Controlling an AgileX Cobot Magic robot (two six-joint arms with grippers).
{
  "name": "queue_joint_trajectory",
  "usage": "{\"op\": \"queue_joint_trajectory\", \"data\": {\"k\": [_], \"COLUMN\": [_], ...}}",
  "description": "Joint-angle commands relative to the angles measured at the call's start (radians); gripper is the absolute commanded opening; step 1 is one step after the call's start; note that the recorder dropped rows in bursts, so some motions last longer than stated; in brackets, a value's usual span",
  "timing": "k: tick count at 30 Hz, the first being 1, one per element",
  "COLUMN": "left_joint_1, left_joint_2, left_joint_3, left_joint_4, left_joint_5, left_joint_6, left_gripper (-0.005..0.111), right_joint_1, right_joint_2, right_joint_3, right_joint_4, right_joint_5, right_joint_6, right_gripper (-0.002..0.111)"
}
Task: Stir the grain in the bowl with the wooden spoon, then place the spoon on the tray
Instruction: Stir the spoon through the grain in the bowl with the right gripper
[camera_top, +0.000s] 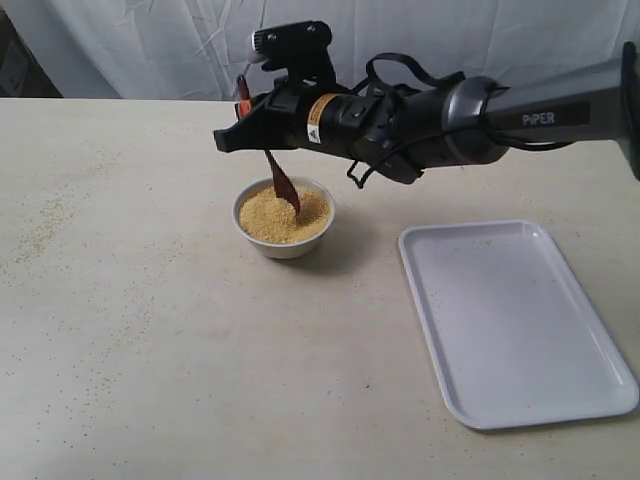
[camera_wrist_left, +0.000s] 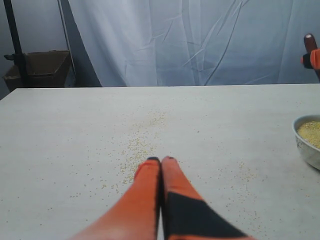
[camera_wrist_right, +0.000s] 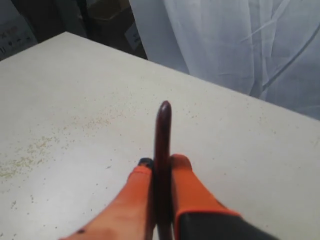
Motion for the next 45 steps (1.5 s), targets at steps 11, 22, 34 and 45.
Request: {"op": "queue_joint_trajectory", "data": {"k": [11, 22, 34, 45], "left_joint_1": [0.001, 0.001, 0.001, 0.001], "left_joint_2": [-0.005, -0.005, -0.005, -0.005], "left_joint_3": [0.005, 0.005, 0.005, 0.005], "left_joint_4": [-0.001, -0.001, -0.001, -0.001], "left_joint_5": [-0.005, -0.005, -0.005, -0.005], "left_joint_6": [-0.003, -0.003, -0.003, -0.003], "left_gripper": [0.000, 0.000, 0.000, 0.000], "right_joint_1": [-0.012, -0.012, 0.058, 0.003], "right_joint_2": [0.051, -0.032, 0.047, -0.012], "right_joint_3": [0.000, 0.000, 0.000, 0.000], "right_joint_4": [0.030, 0.026, 0.028, 0.028], "right_joint_5": [0.022, -0.051, -0.046, -0.041], "right_joint_6": [0.032, 0.042, 0.058, 0.019], "right_gripper": [-0.001, -0.001, -0.001, -0.001]}}
